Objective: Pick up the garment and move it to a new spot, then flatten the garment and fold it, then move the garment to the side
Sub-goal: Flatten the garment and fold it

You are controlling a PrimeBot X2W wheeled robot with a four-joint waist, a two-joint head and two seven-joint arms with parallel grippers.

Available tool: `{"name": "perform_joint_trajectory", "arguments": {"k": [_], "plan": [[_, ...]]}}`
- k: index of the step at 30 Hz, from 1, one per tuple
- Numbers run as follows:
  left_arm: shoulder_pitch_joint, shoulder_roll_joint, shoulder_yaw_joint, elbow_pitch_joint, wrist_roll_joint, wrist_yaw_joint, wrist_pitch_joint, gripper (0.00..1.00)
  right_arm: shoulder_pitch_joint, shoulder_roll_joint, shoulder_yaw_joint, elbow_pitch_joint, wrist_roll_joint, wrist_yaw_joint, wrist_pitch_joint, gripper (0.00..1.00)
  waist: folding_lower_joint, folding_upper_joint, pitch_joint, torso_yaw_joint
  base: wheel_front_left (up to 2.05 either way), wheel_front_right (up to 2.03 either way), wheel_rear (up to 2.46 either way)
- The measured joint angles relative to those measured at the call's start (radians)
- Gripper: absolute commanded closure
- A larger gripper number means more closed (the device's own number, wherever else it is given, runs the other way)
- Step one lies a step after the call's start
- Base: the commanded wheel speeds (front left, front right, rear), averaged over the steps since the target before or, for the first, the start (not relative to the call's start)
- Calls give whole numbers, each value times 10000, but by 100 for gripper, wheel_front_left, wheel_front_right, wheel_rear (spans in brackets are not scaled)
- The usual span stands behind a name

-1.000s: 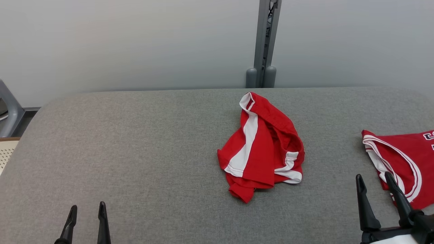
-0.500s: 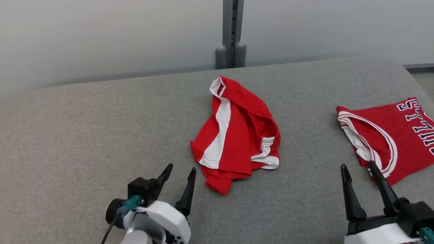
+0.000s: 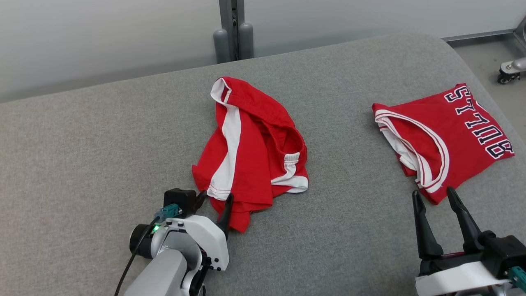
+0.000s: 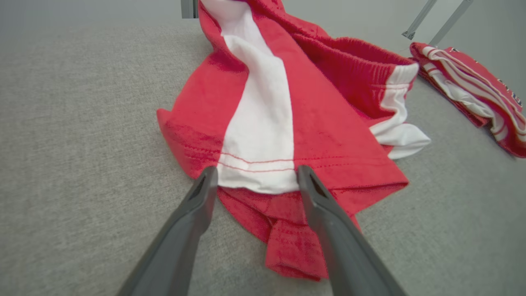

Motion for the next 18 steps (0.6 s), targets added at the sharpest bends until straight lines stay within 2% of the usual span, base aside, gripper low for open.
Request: {"name": "perform_joint_trajectory", "arguments": {"k": [2,3,5,9,11,12,15,18], "plan": [[-154,2,-71,387,-100,105,-92,0,-15,-2,17,8,2,0,0,0,0,0,10,-30,0,0,0],[-236,2,-115,533,-123,136,-144,11,-21,-2,25,15,2,0,0,0,0,0,14,-34,0,0,0],[-360,4,-205,780,-309,132,-291,50,-75,-2,52,27,2,0,0,0,0,0,0,-36,0,0,0],[-455,2,-462,1185,-600,15,-466,70,-113,0,100,50,0,0,0,0,0,0,-29,-44,0,0,0],[-543,4,-591,1267,-754,-19,-614,85,-114,0,84,52,-2,0,0,0,0,0,-42,-36,0,0,0],[-594,4,-646,1285,-836,-44,-673,86,-114,0,81,56,-4,0,0,0,0,0,-54,-31,0,0,0],[-650,2,-832,1340,-988,-25,-876,80,-108,-2,65,84,-27,0,0,0,0,0,-91,-9,0,0,0],[-688,4,-970,1371,-1135,-6,-993,87,-90,-2,48,130,-29,0,0,0,0,0,-136,22,0,0,0]]}}
